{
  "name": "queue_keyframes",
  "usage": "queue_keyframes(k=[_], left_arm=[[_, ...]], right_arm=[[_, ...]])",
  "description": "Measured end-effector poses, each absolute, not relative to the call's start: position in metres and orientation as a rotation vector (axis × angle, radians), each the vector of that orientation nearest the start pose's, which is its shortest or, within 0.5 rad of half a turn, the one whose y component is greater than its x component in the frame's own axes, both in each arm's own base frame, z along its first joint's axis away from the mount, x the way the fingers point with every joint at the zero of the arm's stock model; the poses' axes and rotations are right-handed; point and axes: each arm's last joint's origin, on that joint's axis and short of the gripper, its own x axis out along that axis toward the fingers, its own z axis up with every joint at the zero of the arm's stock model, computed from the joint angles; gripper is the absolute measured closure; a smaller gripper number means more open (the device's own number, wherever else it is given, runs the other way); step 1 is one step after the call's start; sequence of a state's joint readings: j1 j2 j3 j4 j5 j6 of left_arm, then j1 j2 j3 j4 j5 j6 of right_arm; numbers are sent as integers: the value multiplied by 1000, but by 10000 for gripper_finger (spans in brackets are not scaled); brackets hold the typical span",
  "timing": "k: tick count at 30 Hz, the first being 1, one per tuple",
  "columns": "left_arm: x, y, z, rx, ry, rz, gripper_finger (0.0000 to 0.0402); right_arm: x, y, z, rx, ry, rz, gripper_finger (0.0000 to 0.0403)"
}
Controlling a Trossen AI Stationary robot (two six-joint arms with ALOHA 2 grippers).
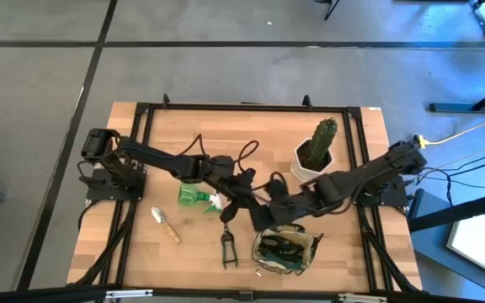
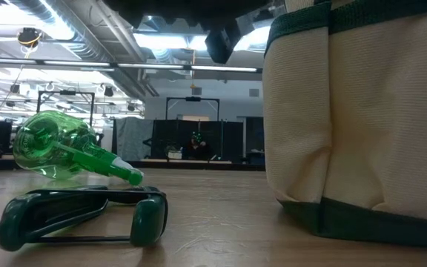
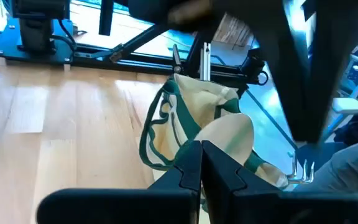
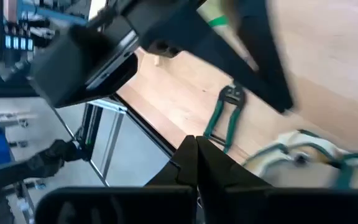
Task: Pick & Place Garden tools in Gardening bag
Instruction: Put the right hand trowel into the side pocket of the white bag
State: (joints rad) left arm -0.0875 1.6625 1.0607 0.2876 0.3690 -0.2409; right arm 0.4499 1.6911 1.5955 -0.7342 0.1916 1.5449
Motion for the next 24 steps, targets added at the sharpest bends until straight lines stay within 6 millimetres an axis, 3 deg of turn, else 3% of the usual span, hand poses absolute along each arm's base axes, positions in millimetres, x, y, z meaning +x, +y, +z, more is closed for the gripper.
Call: queue_keyframes(k=[8,13,21,24], left_arm=[[367,-43,245,-296,404,-420,400],[365,-47,243,-289,430,-422,400],[365,-48,242,-283,429,-416,400],[365,-48,242,-283,430,-416,401]], right_arm=[[301,151,346,1235,915,-436,403],[300,159,346,1237,924,-400,403],[301,162,330,1250,877,-462,403],[306,165,325,1286,842,-413,403]])
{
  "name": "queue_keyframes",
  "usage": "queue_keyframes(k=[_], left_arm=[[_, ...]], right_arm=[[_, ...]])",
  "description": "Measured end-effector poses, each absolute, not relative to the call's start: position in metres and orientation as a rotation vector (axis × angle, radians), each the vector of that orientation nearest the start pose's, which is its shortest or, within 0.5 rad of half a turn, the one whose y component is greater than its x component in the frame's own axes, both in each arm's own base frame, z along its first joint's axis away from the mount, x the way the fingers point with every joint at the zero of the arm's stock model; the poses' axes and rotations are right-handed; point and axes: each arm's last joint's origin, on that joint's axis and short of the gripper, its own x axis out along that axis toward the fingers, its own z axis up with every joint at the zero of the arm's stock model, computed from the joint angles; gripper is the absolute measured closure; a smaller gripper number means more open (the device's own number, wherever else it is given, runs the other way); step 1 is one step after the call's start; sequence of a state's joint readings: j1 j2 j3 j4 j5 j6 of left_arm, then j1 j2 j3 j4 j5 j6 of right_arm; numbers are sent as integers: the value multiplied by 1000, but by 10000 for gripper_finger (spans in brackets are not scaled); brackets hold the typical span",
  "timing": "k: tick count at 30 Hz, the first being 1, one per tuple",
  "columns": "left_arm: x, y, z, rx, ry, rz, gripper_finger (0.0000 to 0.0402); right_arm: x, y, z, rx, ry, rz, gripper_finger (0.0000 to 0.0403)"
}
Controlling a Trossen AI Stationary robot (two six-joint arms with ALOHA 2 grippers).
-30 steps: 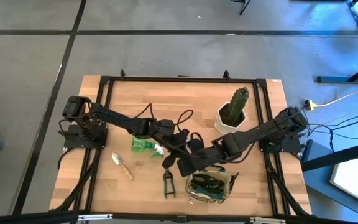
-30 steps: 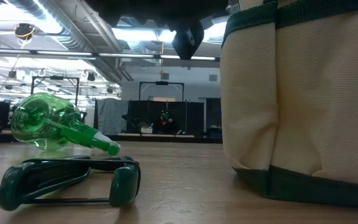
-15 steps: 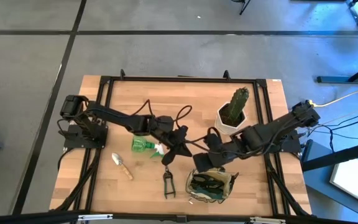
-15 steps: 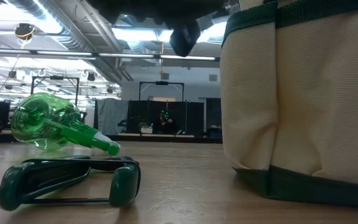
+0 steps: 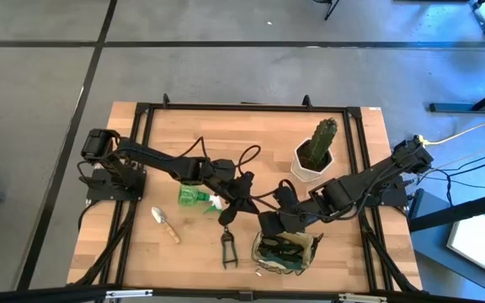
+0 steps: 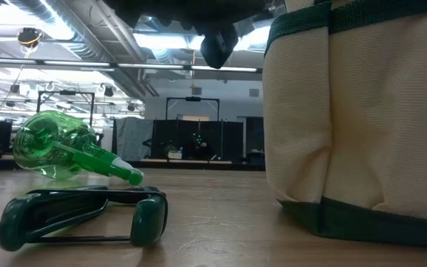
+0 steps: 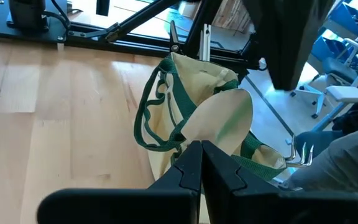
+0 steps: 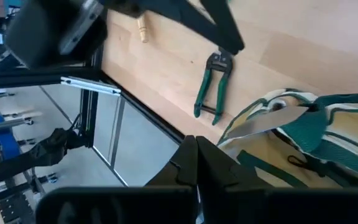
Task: Pick & Place Garden tools in Gardening bag
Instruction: Put the right hand trowel into the side pocket of the white bag
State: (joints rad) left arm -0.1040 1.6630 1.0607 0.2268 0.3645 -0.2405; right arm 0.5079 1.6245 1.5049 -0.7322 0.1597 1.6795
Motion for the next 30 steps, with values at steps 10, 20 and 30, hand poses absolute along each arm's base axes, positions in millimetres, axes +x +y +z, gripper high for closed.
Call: queue_keyframes(k=[10,20,30], left_arm=[[365,-49,242,-285,432,-429,401],[365,-50,242,-285,432,-432,400],[365,-50,242,-285,432,-433,401]], right_arm=[[303,163,316,1294,818,-433,403],[302,164,300,1315,832,-446,403],[307,165,298,1318,714,-386,403]])
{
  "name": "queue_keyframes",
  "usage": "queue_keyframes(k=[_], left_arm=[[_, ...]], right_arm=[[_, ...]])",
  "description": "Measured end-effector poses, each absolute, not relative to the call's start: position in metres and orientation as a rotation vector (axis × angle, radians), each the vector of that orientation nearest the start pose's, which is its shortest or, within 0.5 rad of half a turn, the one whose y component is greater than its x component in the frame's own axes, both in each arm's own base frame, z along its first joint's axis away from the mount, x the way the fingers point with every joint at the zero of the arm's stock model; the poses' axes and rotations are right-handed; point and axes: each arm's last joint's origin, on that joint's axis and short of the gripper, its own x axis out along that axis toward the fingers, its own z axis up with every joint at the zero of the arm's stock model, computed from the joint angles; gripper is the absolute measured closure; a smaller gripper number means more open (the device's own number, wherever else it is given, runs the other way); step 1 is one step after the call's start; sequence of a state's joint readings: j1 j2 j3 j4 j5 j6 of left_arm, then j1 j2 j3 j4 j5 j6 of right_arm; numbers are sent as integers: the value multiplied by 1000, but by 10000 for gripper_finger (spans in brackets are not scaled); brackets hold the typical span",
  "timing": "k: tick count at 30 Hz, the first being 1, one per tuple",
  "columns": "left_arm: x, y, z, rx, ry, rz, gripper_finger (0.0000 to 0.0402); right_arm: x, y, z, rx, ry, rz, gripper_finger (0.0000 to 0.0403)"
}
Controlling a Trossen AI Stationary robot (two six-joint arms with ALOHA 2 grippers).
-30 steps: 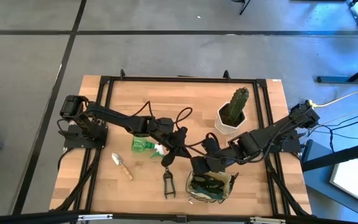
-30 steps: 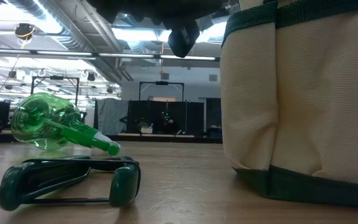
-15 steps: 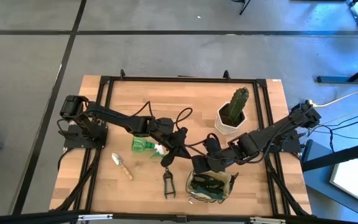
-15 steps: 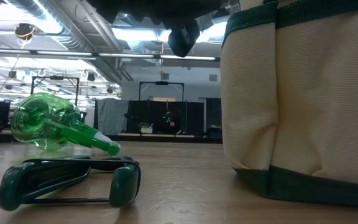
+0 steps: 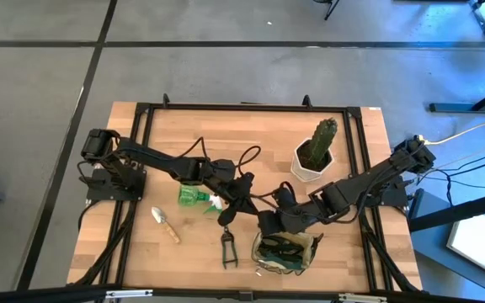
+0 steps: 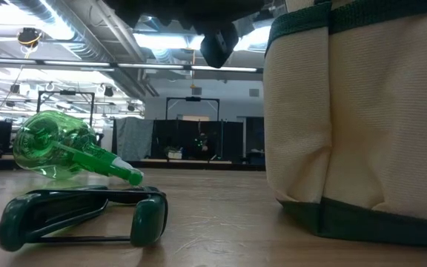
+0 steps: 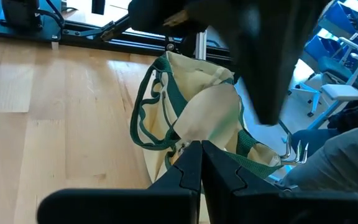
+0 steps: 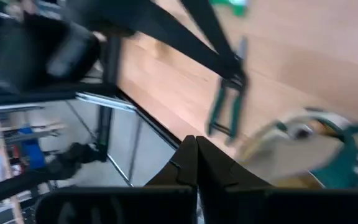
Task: Pick & Place Garden tools in Gardening bag
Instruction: Put the right hand trowel into the side pocket of the white bag, then put the grafting pruner into the side pocket of the white bag
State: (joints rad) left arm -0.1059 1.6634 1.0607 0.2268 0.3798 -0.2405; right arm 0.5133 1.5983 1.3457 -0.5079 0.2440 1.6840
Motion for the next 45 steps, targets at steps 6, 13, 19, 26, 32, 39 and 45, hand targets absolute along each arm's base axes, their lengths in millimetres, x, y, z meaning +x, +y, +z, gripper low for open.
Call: queue_keyframes(k=[6,13,19,26,32,39,45], left_arm=[[365,-50,242,-294,436,-444,401],[359,-52,255,-321,409,-543,399],[355,-56,256,-427,468,-714,398],[349,-63,248,-598,646,-727,398],[346,-73,240,-692,732,-519,399],[334,-91,225,-810,908,-243,400],[328,-109,223,-910,934,-135,400]], right_arm=[[301,161,333,1266,468,-267,403],[268,176,363,1101,283,-227,403],[246,199,361,978,332,-180,403],[216,211,343,909,675,-129,403],[195,207,344,826,871,-42,403],[176,192,353,694,916,8,403],[161,185,351,579,1006,4,403]])
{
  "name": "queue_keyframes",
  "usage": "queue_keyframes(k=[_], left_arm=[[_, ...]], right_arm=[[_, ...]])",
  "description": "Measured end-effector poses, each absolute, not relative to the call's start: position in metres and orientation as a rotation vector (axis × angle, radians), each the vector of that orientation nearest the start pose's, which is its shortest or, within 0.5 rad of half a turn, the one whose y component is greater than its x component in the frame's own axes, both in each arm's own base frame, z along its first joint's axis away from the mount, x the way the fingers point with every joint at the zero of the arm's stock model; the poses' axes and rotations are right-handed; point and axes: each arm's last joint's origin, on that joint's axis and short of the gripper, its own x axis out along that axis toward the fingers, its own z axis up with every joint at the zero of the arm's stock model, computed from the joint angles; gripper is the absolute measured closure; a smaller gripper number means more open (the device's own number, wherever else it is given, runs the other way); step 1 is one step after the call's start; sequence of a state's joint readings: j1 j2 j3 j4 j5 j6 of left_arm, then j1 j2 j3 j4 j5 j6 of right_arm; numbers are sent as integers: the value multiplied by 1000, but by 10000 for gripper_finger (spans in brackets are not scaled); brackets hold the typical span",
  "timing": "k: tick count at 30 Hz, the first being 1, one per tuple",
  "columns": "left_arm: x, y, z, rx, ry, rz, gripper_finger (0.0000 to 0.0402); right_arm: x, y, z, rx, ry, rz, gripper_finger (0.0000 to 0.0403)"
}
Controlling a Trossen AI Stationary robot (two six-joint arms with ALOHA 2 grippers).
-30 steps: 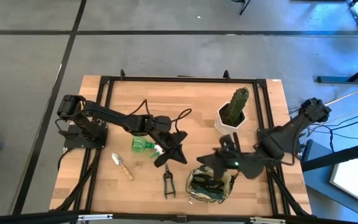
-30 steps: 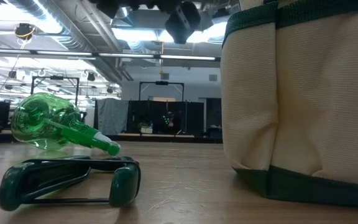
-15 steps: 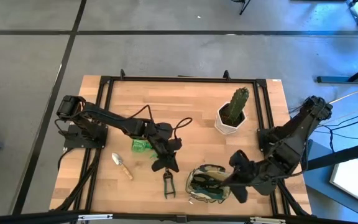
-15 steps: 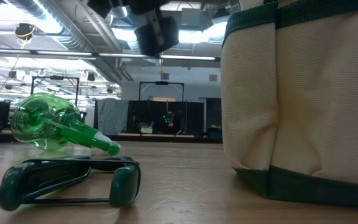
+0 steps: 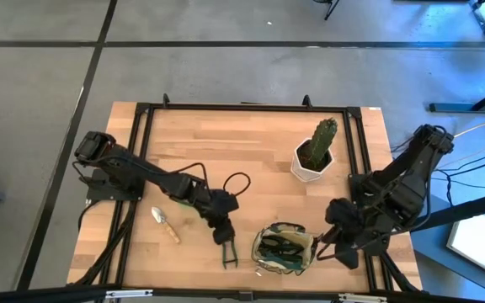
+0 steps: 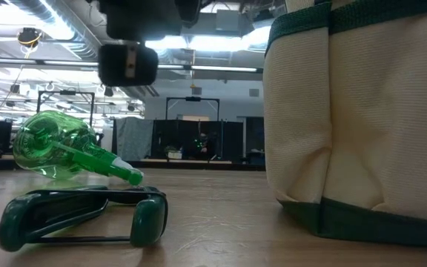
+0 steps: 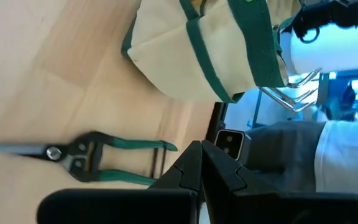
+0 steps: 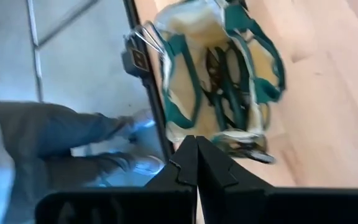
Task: Pick & Place Garden tools in Gardening bag
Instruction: Put the grafting pruner into the side pocket of the white bag
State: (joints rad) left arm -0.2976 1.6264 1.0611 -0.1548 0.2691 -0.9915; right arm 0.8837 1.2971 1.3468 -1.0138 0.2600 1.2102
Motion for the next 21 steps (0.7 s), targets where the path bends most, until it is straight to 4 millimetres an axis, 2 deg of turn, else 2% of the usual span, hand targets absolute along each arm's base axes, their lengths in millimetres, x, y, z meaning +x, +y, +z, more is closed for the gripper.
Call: queue_keyframes(k=[3,7,11,15,21], left_arm=[[328,-117,228,-933,935,-136,401],[329,-128,237,-985,908,-260,398],[333,-136,247,-1020,803,-309,398],[335,-137,249,-1022,712,-229,398],[340,-125,250,-1029,589,-60,398]], right_arm=[[157,181,352,526,1018,14,403],[153,176,355,494,1015,31,403],[153,175,355,483,1018,33,403],[150,177,356,468,975,11,403],[134,181,354,397,862,-42,403]])
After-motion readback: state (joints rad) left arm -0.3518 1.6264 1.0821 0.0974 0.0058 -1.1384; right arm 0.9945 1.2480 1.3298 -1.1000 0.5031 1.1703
